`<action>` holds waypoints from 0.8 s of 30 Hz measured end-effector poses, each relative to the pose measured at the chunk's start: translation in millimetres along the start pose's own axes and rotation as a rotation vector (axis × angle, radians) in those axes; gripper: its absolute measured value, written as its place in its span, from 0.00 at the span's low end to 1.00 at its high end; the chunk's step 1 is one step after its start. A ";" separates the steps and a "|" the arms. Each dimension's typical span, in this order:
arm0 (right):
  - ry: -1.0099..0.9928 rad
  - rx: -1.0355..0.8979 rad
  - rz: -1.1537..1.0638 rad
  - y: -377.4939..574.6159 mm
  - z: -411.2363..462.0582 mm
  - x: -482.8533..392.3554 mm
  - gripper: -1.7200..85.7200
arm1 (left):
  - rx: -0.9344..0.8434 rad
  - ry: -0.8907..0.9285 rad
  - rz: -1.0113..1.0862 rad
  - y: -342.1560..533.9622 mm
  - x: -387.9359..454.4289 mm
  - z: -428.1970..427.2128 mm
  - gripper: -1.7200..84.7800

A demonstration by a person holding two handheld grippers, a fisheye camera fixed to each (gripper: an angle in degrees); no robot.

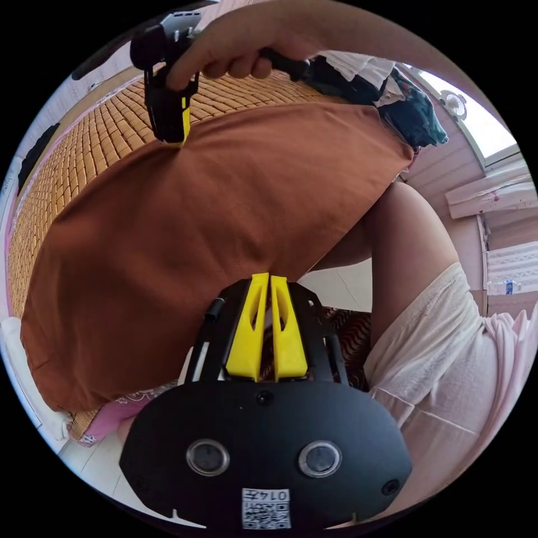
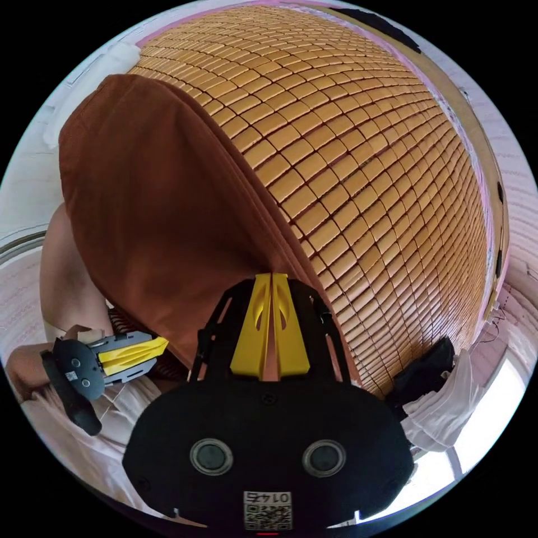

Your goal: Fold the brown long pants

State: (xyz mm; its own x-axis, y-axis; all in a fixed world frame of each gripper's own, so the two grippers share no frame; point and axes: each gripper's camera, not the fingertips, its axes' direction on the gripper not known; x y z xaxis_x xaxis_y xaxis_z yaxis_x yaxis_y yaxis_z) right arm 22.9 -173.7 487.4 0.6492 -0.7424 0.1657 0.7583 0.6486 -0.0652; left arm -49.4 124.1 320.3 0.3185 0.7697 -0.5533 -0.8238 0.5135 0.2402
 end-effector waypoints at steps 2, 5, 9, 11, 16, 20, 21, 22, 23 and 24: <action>0.012 -0.035 0.019 -4.3 13.8 6.7 0.01 | 0.074 -0.049 0.023 8.4 2.9 -7.7 0.01; -0.005 0.001 0.085 0.2 17.0 18.3 0.01 | 0.053 -0.081 0.046 13.4 5.6 0.2 0.01; -0.081 0.039 0.130 19.1 16.9 41.8 0.01 | 0.040 -0.039 0.027 16.7 -5.0 0.7 0.01; -0.167 0.191 0.203 56.8 15.4 61.3 0.02 | 0.031 -0.029 0.054 20.3 -8.2 -2.8 0.01; -0.327 0.546 0.456 222.7 12.9 95.7 0.02 | 0.052 0.045 0.101 42.1 -12.3 -22.5 0.01; -0.298 0.684 0.893 428.6 42.2 131.0 0.03 | 0.117 0.075 0.012 71.2 -28.2 -49.4 0.01; -0.293 0.694 0.978 458.5 49.2 135.7 0.03 | 0.133 0.079 -0.015 75.3 -32.5 -54.5 0.01; -0.292 0.725 1.143 515.6 64.5 143.0 0.07 | 0.165 0.082 -0.072 83.6 -42.1 -65.2 0.01; -0.296 0.764 1.295 565.7 81.0 147.1 0.10 | 0.201 0.075 -0.134 92.0 -53.0 -76.2 0.01; -0.305 0.776 1.361 586.8 89.3 149.0 0.12 | 0.217 0.067 -0.169 96.3 -59.0 -81.5 0.01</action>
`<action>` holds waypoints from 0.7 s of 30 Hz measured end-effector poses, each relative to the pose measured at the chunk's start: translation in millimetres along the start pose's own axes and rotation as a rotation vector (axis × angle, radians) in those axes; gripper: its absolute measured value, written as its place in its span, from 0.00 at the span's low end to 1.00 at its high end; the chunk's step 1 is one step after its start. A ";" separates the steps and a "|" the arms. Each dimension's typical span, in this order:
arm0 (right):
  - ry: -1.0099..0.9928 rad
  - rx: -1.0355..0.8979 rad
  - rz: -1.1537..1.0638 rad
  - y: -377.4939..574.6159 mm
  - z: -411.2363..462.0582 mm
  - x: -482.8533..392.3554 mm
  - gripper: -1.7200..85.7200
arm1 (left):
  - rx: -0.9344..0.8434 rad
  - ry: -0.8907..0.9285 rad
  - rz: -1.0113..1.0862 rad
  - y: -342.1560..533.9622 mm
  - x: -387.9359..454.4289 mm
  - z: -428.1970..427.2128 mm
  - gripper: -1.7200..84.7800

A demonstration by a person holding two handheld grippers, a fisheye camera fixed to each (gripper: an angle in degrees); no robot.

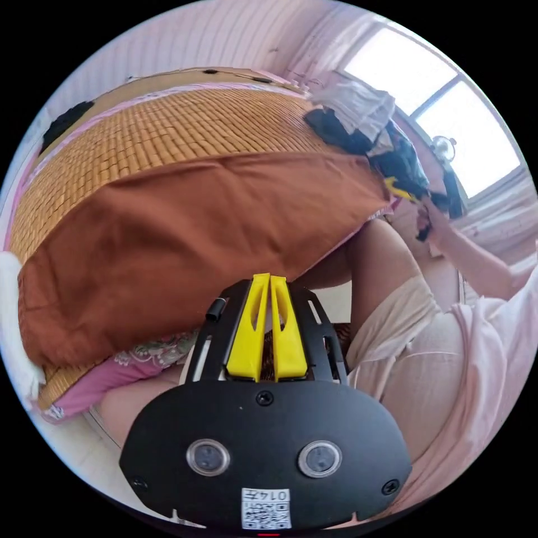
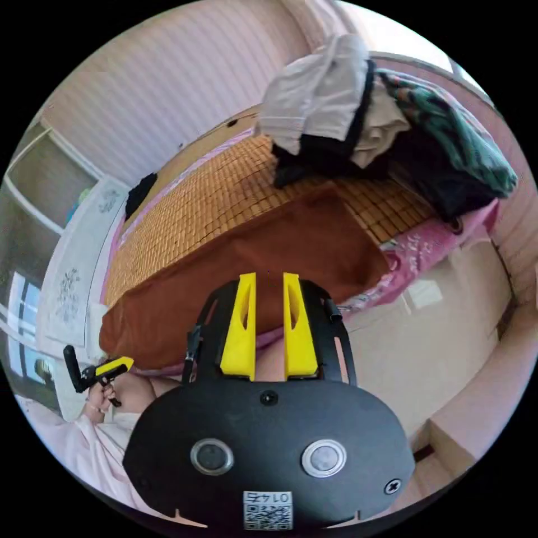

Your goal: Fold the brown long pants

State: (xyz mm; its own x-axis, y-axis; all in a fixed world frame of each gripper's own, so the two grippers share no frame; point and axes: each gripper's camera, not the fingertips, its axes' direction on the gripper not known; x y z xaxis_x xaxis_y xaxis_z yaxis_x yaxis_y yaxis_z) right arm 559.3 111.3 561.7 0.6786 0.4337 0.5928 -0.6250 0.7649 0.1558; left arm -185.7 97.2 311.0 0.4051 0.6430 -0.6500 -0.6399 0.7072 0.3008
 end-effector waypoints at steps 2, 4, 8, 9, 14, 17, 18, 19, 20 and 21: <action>0.029 0.051 0.176 2.8 -13.4 62.1 0.18 | 0.057 -0.039 -0.131 8.0 -26.2 -22.3 0.01; 0.056 0.065 0.221 -0.8 -12.3 83.0 0.21 | 0.069 -0.046 -0.229 13.8 -46.8 -34.5 0.01; 0.087 -0.005 0.185 -24.8 9.3 100.7 0.19 | 0.067 0.001 -0.368 25.2 -78.3 -54.8 0.01; 0.062 -0.018 0.180 -27.9 12.4 103.3 0.17 | 0.061 -0.003 -0.371 26.1 -80.2 -56.7 0.01; 0.058 -0.139 0.195 -47.5 24.3 121.4 0.14 | 0.047 -0.089 -0.447 36.1 -95.3 -75.6 0.01; 0.048 -0.151 0.157 -48.6 16.0 124.5 0.08 | 0.036 -0.111 -0.507 42.8 -106.2 -78.6 0.01; 0.050 -0.146 0.157 -47.9 13.4 124.8 0.08 | 0.030 -0.116 -0.520 44.0 -108.3 -78.6 0.01; 0.038 -0.120 0.168 -45.3 6.0 126.3 0.07 | 0.021 -0.124 -0.536 45.5 -111.6 -78.7 0.01; -0.020 -0.070 0.192 -41.7 -5.2 130.5 0.07 | 0.008 -0.135 -0.539 46.1 -113.7 -78.3 0.01; -0.068 -0.041 0.210 -39.9 -11.7 133.7 0.07 | 0.000 -0.144 -0.540 46.1 -114.6 -77.9 0.01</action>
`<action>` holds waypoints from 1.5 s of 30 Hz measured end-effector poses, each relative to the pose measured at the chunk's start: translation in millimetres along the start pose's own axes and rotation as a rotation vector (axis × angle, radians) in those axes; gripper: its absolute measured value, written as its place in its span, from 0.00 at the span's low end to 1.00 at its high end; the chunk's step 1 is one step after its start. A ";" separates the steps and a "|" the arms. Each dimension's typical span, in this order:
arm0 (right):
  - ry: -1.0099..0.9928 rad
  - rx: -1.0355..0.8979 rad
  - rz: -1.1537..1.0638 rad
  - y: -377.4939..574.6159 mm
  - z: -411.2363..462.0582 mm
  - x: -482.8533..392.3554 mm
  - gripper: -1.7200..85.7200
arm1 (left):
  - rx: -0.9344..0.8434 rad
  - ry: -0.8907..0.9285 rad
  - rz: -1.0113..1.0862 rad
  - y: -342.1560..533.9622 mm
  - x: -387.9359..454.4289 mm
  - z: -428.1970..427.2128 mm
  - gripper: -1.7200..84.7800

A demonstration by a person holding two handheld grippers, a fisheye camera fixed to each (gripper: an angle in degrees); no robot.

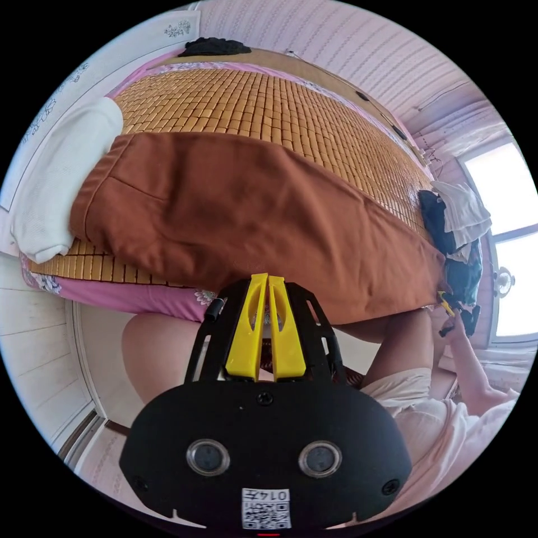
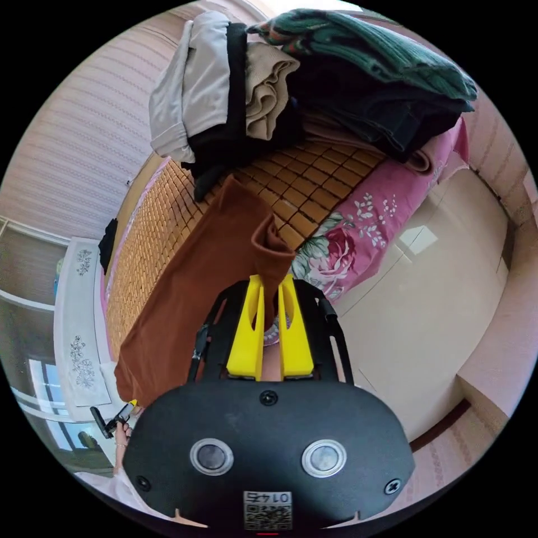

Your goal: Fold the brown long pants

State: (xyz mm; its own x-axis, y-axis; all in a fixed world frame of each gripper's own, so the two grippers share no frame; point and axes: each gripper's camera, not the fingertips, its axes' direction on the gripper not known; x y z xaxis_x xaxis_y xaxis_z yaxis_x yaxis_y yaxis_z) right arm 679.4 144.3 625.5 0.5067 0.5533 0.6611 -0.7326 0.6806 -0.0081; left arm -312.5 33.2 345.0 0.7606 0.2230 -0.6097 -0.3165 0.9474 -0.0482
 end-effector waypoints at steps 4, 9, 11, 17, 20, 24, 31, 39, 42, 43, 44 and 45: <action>-0.379 0.146 0.011 8.7 -46.7 6.6 0.06 | -0.040 -0.073 0.036 -6.2 0.3 2.7 0.01; -0.546 0.328 -0.202 9.9 -119.5 -33.7 0.06 | -0.163 0.004 0.218 -8.0 14.2 9.8 0.01; -0.597 0.427 -0.318 10.6 -161.0 -62.3 0.06 | -0.195 0.092 0.318 -2.9 32.6 15.6 0.01; -0.589 0.483 -0.704 39.8 -208.5 -184.7 0.06 | -0.197 0.300 0.488 8.7 82.7 14.1 0.01; -0.587 0.402 -0.879 72.0 -184.0 -247.8 0.06 | -0.053 0.232 0.467 14.0 64.6 -33.6 0.01; -0.664 0.249 -1.025 123.5 -125.3 -316.1 0.06 | 0.017 -0.127 0.295 26.4 1.0 -65.2 0.01; -0.649 -0.432 -1.460 342.4 74.8 -452.7 0.08 | -0.031 0.184 0.043 36.8 -66.8 -62.1 0.01; -0.385 -0.813 -1.405 445.8 215.8 -429.7 0.05 | 0.007 0.050 0.028 91.1 -100.3 -114.3 0.04; -0.302 -0.792 -1.390 442.9 229.0 -428.6 0.09 | 0.021 0.098 -0.003 98.8 -113.0 -121.2 0.07; -0.273 -0.783 -1.386 440.4 234.3 -429.1 0.10 | 0.033 0.116 -0.012 101.0 -117.7 -124.7 0.07; -0.245 -0.766 -1.390 438.6 238.5 -431.0 0.11 | 0.042 0.114 -0.024 103.4 -122.7 -128.6 0.07; -0.238 -0.754 -1.396 438.5 240.0 -432.5 0.11 | 0.046 0.108 -0.029 104.8 -125.1 -130.8 0.07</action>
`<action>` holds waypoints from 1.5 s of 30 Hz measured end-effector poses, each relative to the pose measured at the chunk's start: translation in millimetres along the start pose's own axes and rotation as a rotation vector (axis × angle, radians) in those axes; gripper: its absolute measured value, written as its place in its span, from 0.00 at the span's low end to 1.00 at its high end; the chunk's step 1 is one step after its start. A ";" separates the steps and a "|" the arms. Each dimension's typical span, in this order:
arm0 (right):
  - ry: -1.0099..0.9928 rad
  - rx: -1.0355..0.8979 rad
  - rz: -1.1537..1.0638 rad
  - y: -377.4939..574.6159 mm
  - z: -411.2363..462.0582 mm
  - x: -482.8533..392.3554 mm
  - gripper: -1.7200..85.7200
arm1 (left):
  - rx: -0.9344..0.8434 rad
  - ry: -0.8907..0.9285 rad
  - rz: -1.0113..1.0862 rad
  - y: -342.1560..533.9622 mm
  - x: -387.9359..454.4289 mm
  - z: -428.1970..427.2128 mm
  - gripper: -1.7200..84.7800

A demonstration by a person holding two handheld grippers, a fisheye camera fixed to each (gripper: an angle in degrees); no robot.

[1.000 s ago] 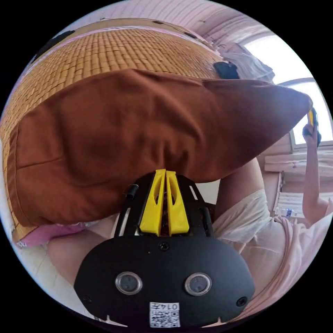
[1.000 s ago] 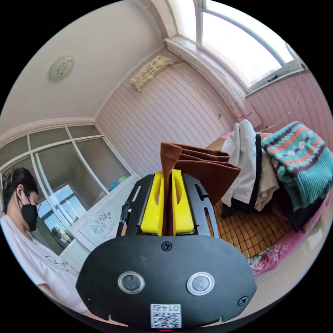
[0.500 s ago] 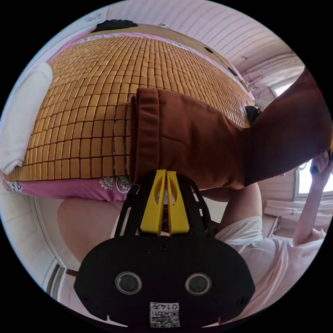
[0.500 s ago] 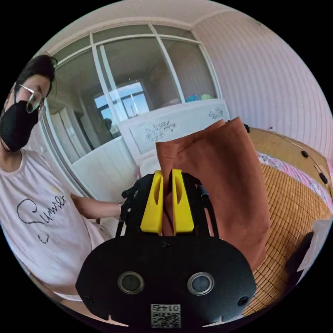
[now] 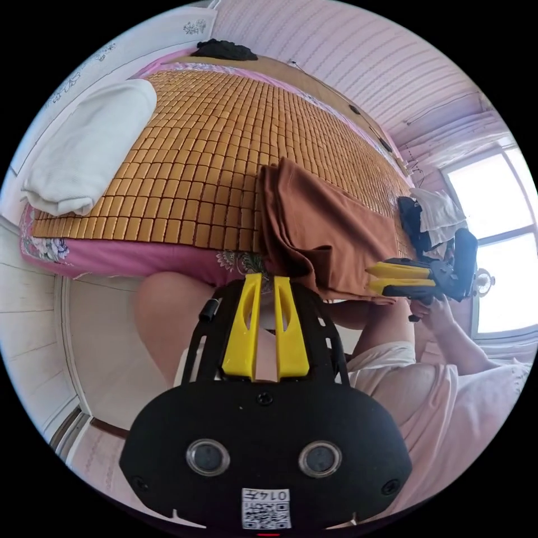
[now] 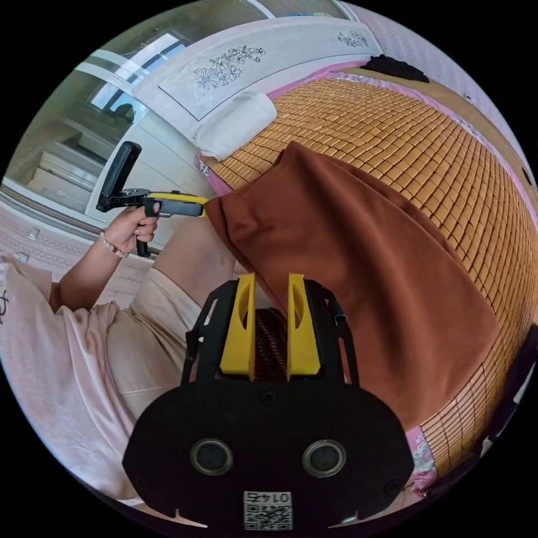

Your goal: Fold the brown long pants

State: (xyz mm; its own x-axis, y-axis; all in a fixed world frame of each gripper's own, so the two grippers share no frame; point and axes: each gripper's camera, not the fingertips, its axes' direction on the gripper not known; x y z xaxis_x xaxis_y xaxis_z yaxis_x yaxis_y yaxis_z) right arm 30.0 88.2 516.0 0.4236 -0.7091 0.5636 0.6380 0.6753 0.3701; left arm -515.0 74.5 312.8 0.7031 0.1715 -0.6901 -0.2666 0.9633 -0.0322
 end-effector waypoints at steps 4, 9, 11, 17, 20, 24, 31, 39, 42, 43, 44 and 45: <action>0.004 0.031 -0.091 -31.6 16.7 -18.6 0.12 | 0.080 0.017 -0.010 12.6 -10.0 -20.2 0.07; -0.001 0.009 -0.283 -85.5 71.9 -72.2 0.14 | 0.099 0.096 -0.026 13.3 -16.9 -21.1 0.08; 0.112 -0.069 -0.299 -107.4 102.2 -78.2 0.11 | 0.110 0.159 -0.043 10.9 -23.0 -19.3 0.08; 0.054 0.006 -0.409 -115.5 90.7 -100.2 0.03 | 0.134 0.257 -0.060 6.0 -35.3 -22.4 0.11; 0.077 -0.054 -0.484 -117.0 119.6 -115.5 0.02 | 0.125 0.253 -0.055 1.9 -36.9 -19.0 0.13; 0.155 -0.129 -0.412 -129.5 163.6 -102.0 0.04 | 0.082 0.219 -0.062 -3.9 -35.2 -5.7 0.15; 0.116 0.068 -0.423 -150.3 96.8 -63.7 0.13 | 0.032 0.139 0.082 4.8 -10.1 0.4 0.17; 0.211 -0.073 -0.272 -253.4 145.0 9.8 0.15 | -0.107 -0.043 0.205 3.1 28.7 29.3 0.15; 0.169 -0.263 -0.250 -272.9 175.7 23.2 0.06 | -0.139 -0.084 0.218 1.9 36.7 43.3 0.15; 0.173 -0.249 -0.281 -273.9 170.1 20.1 0.03 | -0.146 -0.082 0.214 1.5 38.3 46.3 0.15; 0.201 -0.223 -0.330 -272.8 161.1 14.2 0.02 | -0.135 -0.067 0.212 1.6 39.5 46.4 0.16; 0.217 -0.210 -0.359 -272.0 156.4 11.0 0.02 | -0.126 -0.059 0.213 1.8 40.1 45.9 0.16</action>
State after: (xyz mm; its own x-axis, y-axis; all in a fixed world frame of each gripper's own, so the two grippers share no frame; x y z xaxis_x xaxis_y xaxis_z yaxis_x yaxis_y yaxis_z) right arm -239.5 -71.5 537.0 0.2629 -0.9313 0.2522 0.8755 0.3401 0.3433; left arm -457.0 92.7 318.3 0.6584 0.3833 -0.6477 -0.4901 0.8715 0.0174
